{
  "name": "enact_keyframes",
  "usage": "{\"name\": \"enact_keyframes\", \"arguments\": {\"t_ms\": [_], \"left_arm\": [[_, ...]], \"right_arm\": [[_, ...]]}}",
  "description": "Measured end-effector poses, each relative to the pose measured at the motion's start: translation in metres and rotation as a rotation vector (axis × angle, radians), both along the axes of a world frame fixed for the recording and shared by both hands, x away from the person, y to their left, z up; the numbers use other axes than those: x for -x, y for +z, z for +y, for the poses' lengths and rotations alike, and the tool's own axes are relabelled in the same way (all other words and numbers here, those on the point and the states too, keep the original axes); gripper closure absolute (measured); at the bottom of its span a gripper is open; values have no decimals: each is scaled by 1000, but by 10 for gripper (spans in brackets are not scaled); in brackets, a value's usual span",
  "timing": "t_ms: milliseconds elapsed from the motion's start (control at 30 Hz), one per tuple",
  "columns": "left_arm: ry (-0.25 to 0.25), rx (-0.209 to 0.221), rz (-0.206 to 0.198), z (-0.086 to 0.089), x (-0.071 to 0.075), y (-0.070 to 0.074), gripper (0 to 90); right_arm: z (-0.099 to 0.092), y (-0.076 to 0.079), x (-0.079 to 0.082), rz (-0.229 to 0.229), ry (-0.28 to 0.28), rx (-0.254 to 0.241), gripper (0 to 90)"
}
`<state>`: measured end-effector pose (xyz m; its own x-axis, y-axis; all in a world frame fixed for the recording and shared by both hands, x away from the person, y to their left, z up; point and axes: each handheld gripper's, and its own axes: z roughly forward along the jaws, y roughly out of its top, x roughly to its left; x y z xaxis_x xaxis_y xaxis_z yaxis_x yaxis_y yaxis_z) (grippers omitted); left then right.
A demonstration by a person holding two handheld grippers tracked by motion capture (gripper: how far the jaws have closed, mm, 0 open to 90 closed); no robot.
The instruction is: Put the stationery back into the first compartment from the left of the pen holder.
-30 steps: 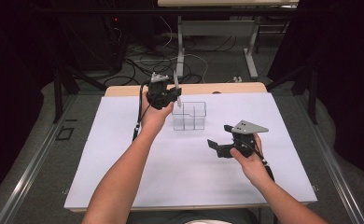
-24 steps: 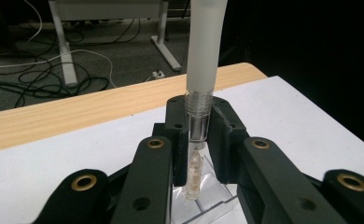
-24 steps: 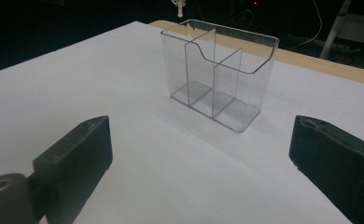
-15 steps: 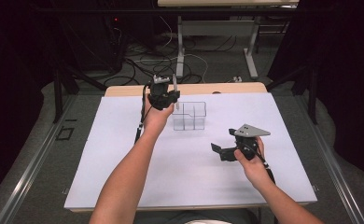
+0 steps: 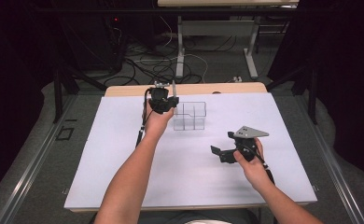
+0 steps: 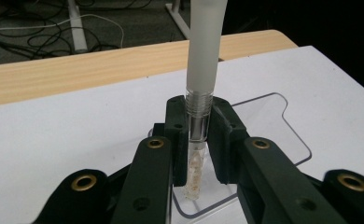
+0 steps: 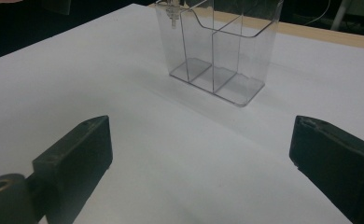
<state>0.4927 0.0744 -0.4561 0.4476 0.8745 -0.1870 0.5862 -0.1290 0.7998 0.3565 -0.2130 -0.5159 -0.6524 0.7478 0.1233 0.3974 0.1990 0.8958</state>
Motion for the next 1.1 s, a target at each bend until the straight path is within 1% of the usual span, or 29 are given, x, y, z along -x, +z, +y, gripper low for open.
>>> {"name": "enact_keyframes", "arguments": {"t_ms": [33, 67, 133, 167, 267, 300, 533, 600, 633, 667, 700, 733, 767, 867, 900, 933, 1000, 1033, 1067, 1100], "left_arm": [[0, -3, 3, 0, 0, -1, 796], [-3, -4, 6, 0, -1, -2, 795], [-3, -4, 15, -1, -1, -4, 795], [-2, -4, 23, -1, -1, -5, 795], [-5, -11, 27, -2, -2, -6, 795], [-3, -14, 36, -2, -2, -7, 795], [-13, -34, 53, -5, -2, -10, 794], [-20, -45, 51, -6, -1, -10, 793], [-19, -49, 46, -7, -1, -10, 793], [-28, -65, 38, -7, 0, -9, 792], [-34, -83, 35, -8, 1, -9, 790], [-35, -90, 30, -8, 2, -8, 785], [-38, -90, 19, -9, 2, -8, 771], [-48, -80, 17, -9, 5, -4, 740], [-50, -72, 9, -9, 6, -3, 724], [-52, -72, 2, -9, 7, -2, 711], [-50, -71, -7, -8, 9, 0, 659], [-50, -61, -5, -8, 10, 1, 636], [-52, -45, -3, -7, 11, 2, 617], [-60, -42, -4, -6, 12, 3, 604]], "right_arm": [[-1, 0, 0, 5, 6, 8, 60], [0, -1, -1, 0, 3, -1, 65], [0, -2, -1, 7, 7, -8, 69], [-1, -2, -1, 12, 9, -2, 69], [0, -3, -1, 11, 14, -2, 70], [0, -2, 0, 19, 12, -3, 71], [0, -4, -1, 20, 19, -5, 74], [0, -4, 0, 32, 18, -3, 74], [0, -5, -1, 24, 16, -2, 75], [0, -5, -1, 30, 18, 1, 75], [0, -5, -1, 26, 15, -5, 76], [0, -5, -1, 28, 14, -2, 76], [0, -5, -1, 30, 14, -4, 77], [-1, -6, -1, 30, 15, -7, 78], [-1, -6, -1, 30, 12, -8, 79], [-1, -6, -1, 32, 12, -9, 80], [-1, -5, -1, 38, 13, -10, 80], [-1, -5, -1, 34, 14, -10, 80], [0, -5, -1, 42, 14, -15, 80], [-1, -5, -1, 44, 13, -15, 81]]}}
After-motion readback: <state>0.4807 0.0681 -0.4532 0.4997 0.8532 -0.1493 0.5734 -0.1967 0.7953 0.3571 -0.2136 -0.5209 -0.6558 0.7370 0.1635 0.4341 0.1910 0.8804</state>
